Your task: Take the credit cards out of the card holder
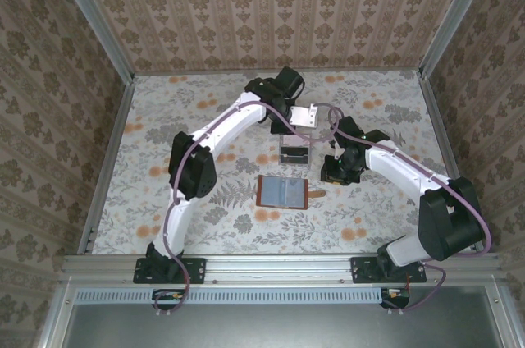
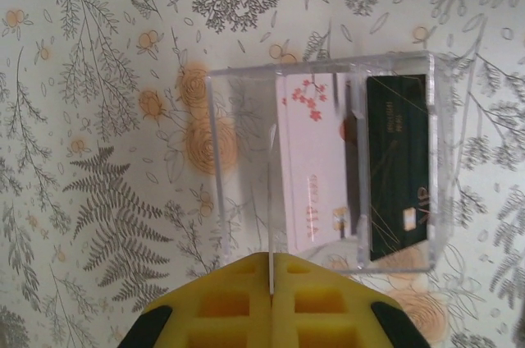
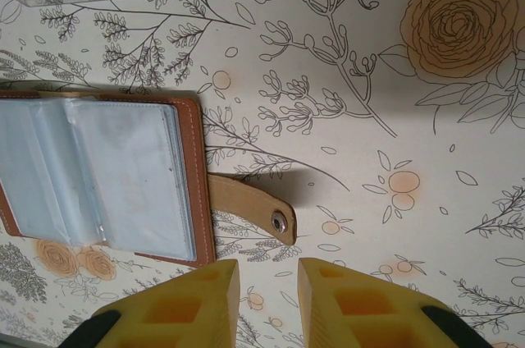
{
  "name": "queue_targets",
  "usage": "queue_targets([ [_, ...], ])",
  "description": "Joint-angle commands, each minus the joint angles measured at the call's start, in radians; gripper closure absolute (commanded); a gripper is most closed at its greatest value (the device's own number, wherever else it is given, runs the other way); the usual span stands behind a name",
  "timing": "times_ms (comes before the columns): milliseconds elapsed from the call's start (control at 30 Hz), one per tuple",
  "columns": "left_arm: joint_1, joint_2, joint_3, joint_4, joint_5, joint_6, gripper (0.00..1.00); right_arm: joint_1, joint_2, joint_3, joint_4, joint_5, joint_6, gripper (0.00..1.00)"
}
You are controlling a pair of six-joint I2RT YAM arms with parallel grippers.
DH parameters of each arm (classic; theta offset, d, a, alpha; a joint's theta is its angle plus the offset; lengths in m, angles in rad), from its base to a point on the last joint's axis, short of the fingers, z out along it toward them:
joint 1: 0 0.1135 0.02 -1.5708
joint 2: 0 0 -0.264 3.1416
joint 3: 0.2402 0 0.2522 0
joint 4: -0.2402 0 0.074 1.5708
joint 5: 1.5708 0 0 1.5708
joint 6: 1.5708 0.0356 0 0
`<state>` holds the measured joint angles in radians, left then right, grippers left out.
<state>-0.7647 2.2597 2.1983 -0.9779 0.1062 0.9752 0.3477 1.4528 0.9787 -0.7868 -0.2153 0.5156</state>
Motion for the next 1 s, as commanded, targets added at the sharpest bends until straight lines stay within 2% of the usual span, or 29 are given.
queue_targets([
  [0,0.004,0.061,0.080,-0.038,-0.001,0.048,1.00,-0.007,-0.011,-0.003,-0.028,0.013,-0.023,0.74],
  [200,0.003,0.142,0.195,-0.093,0.010,0.055,1.00,-0.010,-0.005,-0.005,-0.025,0.008,-0.026,0.74],
  [633,0.002,0.194,0.208,-0.100,-0.011,0.053,1.00,-0.016,0.006,-0.008,-0.020,0.000,-0.035,0.74],
  [767,-0.002,0.200,0.207,-0.074,-0.047,0.044,0.91,-0.017,0.003,-0.010,-0.020,-0.002,-0.035,0.74],
  [967,-0.004,0.206,0.207,0.024,-0.175,0.030,0.83,-0.017,-0.009,-0.016,-0.020,-0.001,-0.033,0.74],
])
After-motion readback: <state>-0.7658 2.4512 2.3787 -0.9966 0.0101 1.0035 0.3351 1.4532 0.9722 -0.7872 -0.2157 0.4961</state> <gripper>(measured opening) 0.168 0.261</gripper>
